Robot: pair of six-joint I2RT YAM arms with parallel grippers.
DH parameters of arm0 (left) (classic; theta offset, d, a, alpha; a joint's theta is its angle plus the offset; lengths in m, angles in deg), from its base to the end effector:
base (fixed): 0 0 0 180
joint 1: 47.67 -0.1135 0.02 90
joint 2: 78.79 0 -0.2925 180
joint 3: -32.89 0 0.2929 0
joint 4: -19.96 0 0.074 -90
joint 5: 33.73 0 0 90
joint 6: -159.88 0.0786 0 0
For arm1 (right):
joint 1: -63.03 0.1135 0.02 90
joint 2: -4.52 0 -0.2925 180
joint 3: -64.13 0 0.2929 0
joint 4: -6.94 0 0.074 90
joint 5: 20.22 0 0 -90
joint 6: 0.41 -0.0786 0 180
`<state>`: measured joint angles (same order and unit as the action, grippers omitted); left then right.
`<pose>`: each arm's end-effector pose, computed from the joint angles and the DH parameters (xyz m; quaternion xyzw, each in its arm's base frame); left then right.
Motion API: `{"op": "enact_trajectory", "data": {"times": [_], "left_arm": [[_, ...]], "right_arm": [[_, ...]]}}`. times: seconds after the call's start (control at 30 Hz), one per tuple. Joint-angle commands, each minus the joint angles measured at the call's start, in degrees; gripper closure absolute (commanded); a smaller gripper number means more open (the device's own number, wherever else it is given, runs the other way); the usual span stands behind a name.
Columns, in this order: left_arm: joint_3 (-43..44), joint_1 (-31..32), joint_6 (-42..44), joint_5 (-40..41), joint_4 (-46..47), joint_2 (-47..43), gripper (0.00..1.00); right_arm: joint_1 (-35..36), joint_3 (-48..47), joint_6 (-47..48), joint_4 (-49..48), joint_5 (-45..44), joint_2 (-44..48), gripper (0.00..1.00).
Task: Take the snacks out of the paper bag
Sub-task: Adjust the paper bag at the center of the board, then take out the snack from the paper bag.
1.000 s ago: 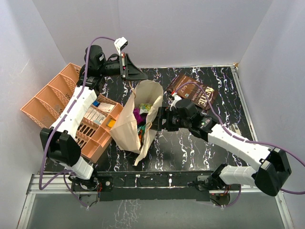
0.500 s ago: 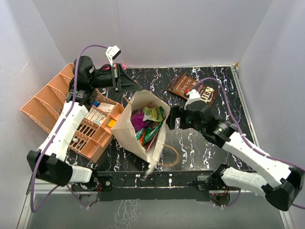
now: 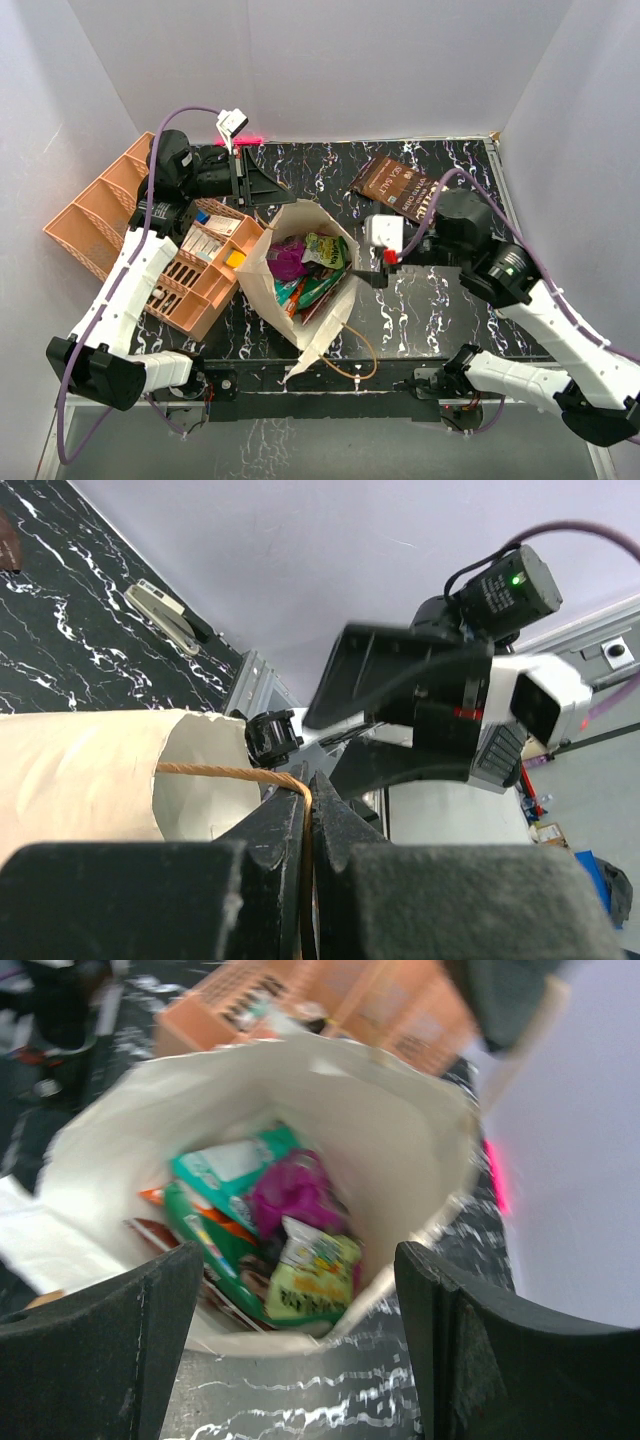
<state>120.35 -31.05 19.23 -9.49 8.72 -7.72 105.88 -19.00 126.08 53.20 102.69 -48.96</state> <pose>0.2784 -0.1579 0.4824 0.2174 0.6590 -0.6483 0.3133 0.1430 0.1909 0.4534 -0.6212 0.4839 0.2586 0.5596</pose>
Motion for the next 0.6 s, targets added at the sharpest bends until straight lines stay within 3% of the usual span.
{"op": "enact_trajectory", "data": {"times": [0.0, 0.1, 0.23, 0.57], "left_arm": [[2.3, -0.1, 0.6, 0.4, 0.7, -0.6, 1.00], [2.2, 0.0, 1.5, 0.6, -0.2, -0.7, 1.00], [2.8, -0.1, 2.1, 0.3, -1.4, -0.4, 1.00], [2.6, -0.1, 2.5, 1.0, -2.0, -1.8, 1.00]], "right_arm": [[1.8, -3.0, 17.9, 6.8, 18.5, -2.8, 0.21], [5.6, -3.6, 19.8, 8.8, 15.2, -6.3, 0.28], [14.5, -4.2, 21.1, 10.8, 2.7, -10.4, 0.30], [18.4, -6.4, 23.3, 15.1, -10.9, -18.4, 0.47]]}}
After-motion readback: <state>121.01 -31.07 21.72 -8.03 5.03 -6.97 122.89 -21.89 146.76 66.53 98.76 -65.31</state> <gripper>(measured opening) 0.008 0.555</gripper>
